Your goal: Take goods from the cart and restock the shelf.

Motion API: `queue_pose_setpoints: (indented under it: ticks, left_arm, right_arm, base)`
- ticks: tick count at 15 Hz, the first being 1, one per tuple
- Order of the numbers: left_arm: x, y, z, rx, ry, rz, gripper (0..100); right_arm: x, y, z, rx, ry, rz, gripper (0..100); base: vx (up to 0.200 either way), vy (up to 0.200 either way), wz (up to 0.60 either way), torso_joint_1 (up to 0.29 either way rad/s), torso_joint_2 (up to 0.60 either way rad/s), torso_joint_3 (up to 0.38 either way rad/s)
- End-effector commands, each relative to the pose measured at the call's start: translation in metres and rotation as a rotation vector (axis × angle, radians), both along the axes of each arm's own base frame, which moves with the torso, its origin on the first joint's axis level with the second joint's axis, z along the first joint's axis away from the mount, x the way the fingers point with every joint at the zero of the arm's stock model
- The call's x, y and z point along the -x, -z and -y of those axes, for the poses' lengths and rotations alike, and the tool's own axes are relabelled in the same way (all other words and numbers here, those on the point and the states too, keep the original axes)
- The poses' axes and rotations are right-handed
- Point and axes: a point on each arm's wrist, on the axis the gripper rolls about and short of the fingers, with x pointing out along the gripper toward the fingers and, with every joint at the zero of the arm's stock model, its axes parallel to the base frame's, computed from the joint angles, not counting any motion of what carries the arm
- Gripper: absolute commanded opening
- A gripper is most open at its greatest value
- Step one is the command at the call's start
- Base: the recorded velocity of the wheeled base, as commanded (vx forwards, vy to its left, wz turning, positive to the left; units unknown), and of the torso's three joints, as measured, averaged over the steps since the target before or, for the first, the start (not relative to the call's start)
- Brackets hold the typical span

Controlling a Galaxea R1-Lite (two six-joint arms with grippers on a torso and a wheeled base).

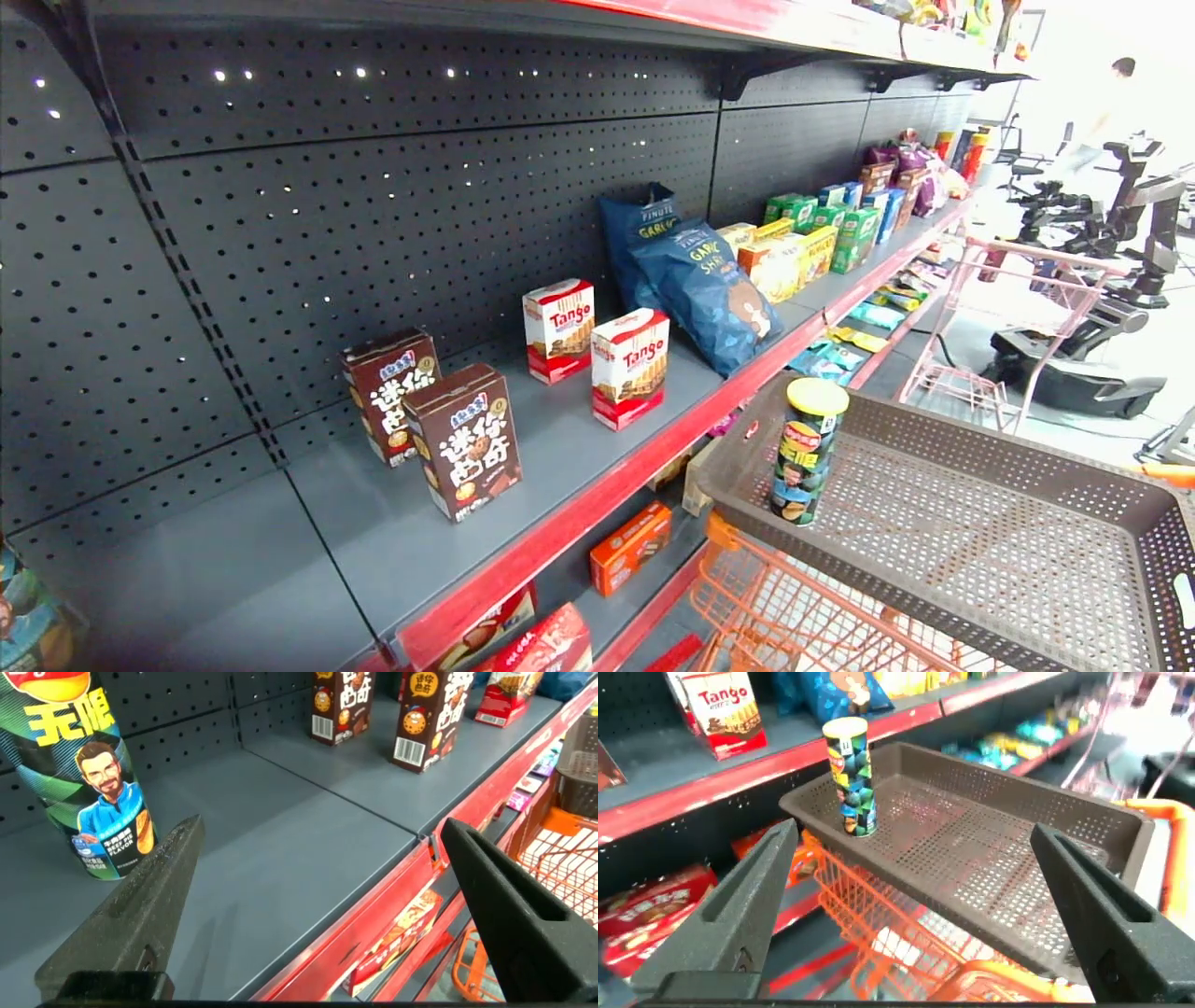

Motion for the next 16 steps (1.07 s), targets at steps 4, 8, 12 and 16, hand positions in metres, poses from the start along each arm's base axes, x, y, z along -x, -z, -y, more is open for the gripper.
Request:
queue_pose_setpoints:
  ticks: [4, 8, 12, 16]
  left_arm:
    - [0.0, 0.0, 0.0, 0.0, 0.0, 0.0, 100]
    - [0.0, 0.0, 0.0, 0.0, 0.0, 0.0, 100]
    - [0.0, 0.0, 0.0, 0.0, 0.0, 0.0, 100]
    - [0.0, 0.0, 0.0, 0.0, 0.0, 0.0, 100]
  right_arm:
    - [-0.145, -0.05, 0.003, 0.093, 0.032, -0.398, 100]
    - [-0.217, -0.023, -0.001, 0.109, 0.029, -0.438, 100]
    - [-0.279, 0.009, -0.022, 0.062, -0.155, -0.377, 100]
    - [-0.298, 0.026, -0.032, 0.059, -0.214, -0.388, 100]
  base:
    - [0.0, 0.0, 0.0, 0.0, 0.0, 0.0]
    - [0.0, 0.0, 0.0, 0.0, 0.0, 0.0]
    - [0.0, 0.0, 0.0, 0.0, 0.0, 0.0]
    - [0.0, 0.0, 0.0, 0.0, 0.0, 0.0]
